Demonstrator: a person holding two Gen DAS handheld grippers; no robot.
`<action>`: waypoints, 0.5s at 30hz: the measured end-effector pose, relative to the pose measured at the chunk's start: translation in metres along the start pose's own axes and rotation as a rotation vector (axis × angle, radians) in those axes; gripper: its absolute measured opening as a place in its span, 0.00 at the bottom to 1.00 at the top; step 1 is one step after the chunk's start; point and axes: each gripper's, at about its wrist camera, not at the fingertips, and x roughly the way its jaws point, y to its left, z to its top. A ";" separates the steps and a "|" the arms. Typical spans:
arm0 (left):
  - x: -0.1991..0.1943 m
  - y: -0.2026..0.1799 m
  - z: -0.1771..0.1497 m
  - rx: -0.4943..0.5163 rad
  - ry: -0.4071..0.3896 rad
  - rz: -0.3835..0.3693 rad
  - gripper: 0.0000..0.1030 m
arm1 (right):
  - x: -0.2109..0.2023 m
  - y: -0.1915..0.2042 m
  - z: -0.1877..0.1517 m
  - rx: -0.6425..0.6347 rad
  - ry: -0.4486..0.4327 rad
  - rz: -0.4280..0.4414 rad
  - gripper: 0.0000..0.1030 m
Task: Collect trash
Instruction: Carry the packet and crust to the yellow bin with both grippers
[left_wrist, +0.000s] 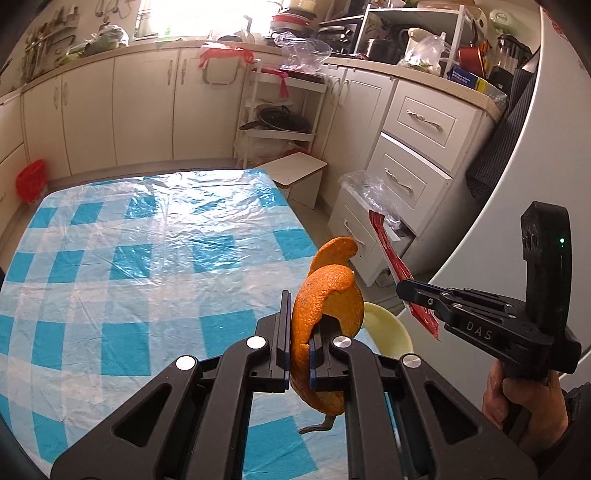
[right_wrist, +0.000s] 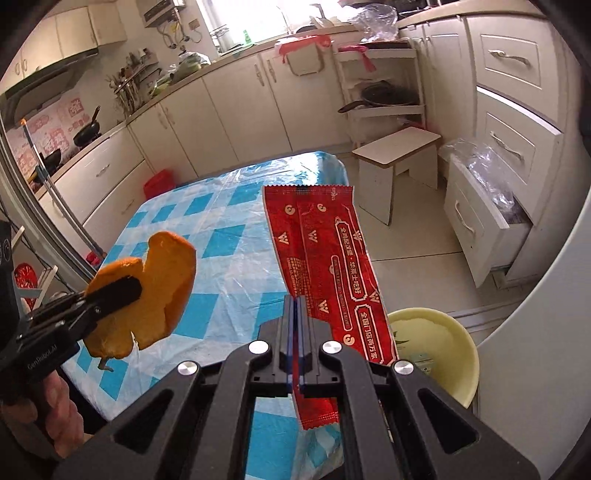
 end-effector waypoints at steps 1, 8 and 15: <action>0.002 -0.006 0.001 0.005 0.001 -0.006 0.06 | -0.003 -0.005 -0.002 0.022 -0.001 0.003 0.02; 0.021 -0.044 0.003 0.041 0.016 -0.036 0.06 | -0.004 -0.044 -0.006 0.183 0.008 0.025 0.02; 0.046 -0.070 0.002 0.061 0.050 -0.050 0.06 | -0.003 -0.068 -0.013 0.284 0.023 0.032 0.02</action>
